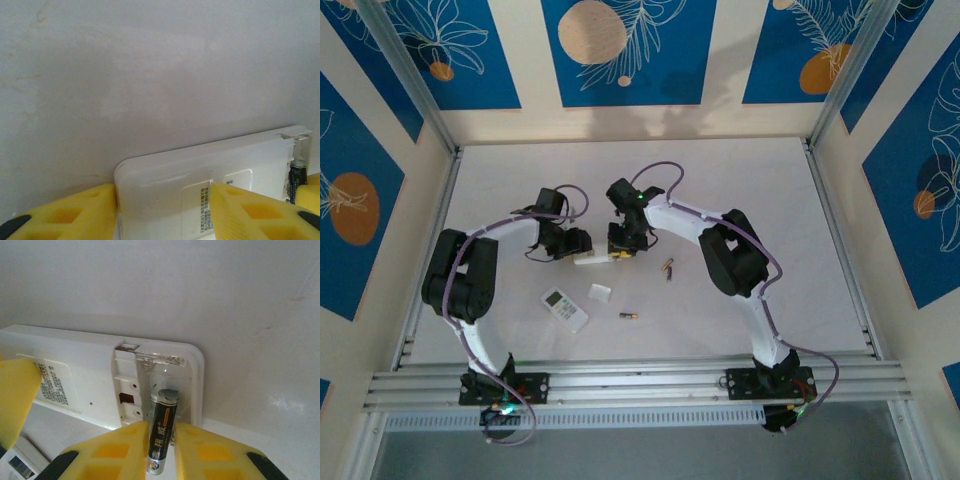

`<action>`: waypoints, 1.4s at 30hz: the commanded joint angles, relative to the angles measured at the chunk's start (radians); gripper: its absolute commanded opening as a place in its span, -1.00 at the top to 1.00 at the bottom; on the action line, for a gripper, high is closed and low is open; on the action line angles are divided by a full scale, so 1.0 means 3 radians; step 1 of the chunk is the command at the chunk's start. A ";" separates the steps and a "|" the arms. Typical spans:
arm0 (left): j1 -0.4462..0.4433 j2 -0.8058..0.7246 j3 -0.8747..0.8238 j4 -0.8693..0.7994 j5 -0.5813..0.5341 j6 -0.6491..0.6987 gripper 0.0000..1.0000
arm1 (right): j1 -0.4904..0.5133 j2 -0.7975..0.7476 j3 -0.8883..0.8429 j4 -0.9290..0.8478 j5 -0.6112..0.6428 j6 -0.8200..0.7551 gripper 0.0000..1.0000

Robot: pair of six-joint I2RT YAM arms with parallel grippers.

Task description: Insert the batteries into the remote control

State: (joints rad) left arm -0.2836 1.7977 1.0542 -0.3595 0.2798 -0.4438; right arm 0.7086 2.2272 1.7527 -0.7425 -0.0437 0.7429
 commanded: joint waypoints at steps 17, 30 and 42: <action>-0.0072 0.0112 -0.0004 0.0023 0.0238 -0.0032 -0.01 | -0.0010 -0.0035 -0.0132 0.0456 0.0105 -0.0181 0.73; -0.0073 0.0118 -0.0008 0.0037 0.0230 -0.0044 -0.01 | 0.0031 -0.0246 -0.0316 0.0679 0.0163 -0.0219 0.74; -0.0072 0.0123 -0.0001 0.0038 0.0236 -0.0048 0.00 | 0.0026 -0.0123 -0.0313 0.0776 0.0177 -0.0187 0.75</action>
State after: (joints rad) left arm -0.2836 1.7977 1.0542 -0.3592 0.2802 -0.4473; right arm 0.7124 2.1880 1.6585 -0.5728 0.0006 0.6895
